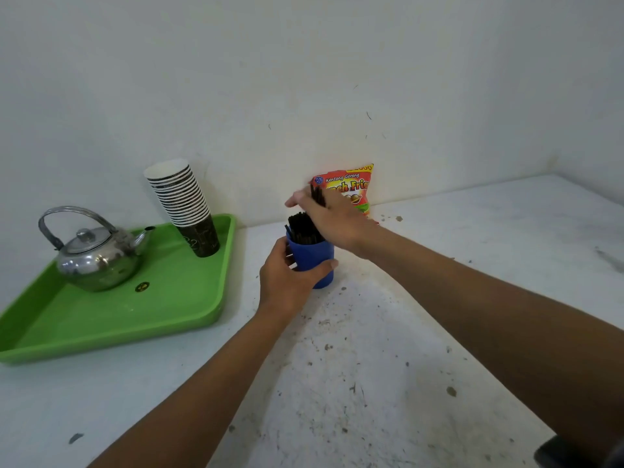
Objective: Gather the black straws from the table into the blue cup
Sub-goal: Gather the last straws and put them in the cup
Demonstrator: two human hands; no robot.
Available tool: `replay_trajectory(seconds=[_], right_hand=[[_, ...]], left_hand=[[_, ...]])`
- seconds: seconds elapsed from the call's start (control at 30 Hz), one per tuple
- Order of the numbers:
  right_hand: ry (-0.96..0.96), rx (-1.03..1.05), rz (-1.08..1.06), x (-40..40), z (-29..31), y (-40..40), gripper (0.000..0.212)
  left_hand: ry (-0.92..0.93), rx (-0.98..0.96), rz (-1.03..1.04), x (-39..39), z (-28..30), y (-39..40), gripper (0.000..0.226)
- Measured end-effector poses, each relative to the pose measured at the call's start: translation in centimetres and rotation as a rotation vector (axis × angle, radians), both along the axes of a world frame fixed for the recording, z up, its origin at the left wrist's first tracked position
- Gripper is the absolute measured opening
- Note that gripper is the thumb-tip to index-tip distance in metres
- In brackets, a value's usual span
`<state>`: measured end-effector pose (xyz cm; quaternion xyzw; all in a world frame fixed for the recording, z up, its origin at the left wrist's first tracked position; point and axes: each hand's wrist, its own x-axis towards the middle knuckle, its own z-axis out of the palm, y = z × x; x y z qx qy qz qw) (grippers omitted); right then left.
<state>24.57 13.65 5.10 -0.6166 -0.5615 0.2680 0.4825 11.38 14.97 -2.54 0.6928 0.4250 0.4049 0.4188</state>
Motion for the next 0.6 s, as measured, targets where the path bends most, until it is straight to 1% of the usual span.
replay_trajectory(seconds=[0.03,0.07,0.13,0.17,0.2,0.23,0.27,0.33,0.4,0.5,0.57,0.6], right_hand=[[-0.004,-0.012,0.007,0.1,-0.5,-0.3,0.032],[0.004,-0.005,0.007,0.2,-1.0,-0.6,0.038],[0.037,0.055,-0.014,0.2,-1.5,-1.4,0.065],[0.039,0.102,-0.036,0.2,-1.5,-1.7,0.073],[0.015,0.161,-0.062,0.1,-1.4,-2.1,0.076],[-0.035,0.231,-0.086,0.1,-1.2,-2.4,0.074],[-0.102,0.299,-0.099,0.1,-1.1,-2.6,0.067],[-0.257,0.359,-0.065,-0.2,-0.8,-3.2,0.051],[-0.416,0.313,-0.003,-0.6,-0.8,-3.6,0.045],[-0.63,0.179,0.07,-0.8,-0.9,-4.1,0.047],[-0.721,0.118,0.102,-0.6,-1.0,-4.3,0.048],[-0.735,0.104,0.114,-0.4,-1.0,-4.4,0.048]], left_hand=[[0.002,0.006,0.007,0.0,0.0,-0.2,0.071],[0.008,0.013,0.014,0.1,0.1,-0.4,0.072],[0.011,0.023,0.022,0.1,0.2,-0.7,0.072],[0.008,0.027,0.022,0.1,0.2,-0.9,0.071],[0.009,0.034,0.023,0.1,0.3,-1.0,0.071],[0.011,0.04,0.025,0.1,0.3,-1.2,0.07],[0.013,0.046,0.026,0.1,0.3,-1.3,0.07],[0.015,0.059,0.029,0.1,0.2,-1.5,0.068],[0.021,0.072,0.036,0.1,0.3,-1.6,0.065],[0.036,0.085,0.029,0.0,0.2,-1.7,0.067],[0.052,0.086,0.016,-0.2,0.0,-1.8,0.069],[0.051,0.075,0.003,-0.4,-0.1,-1.8,0.069]])
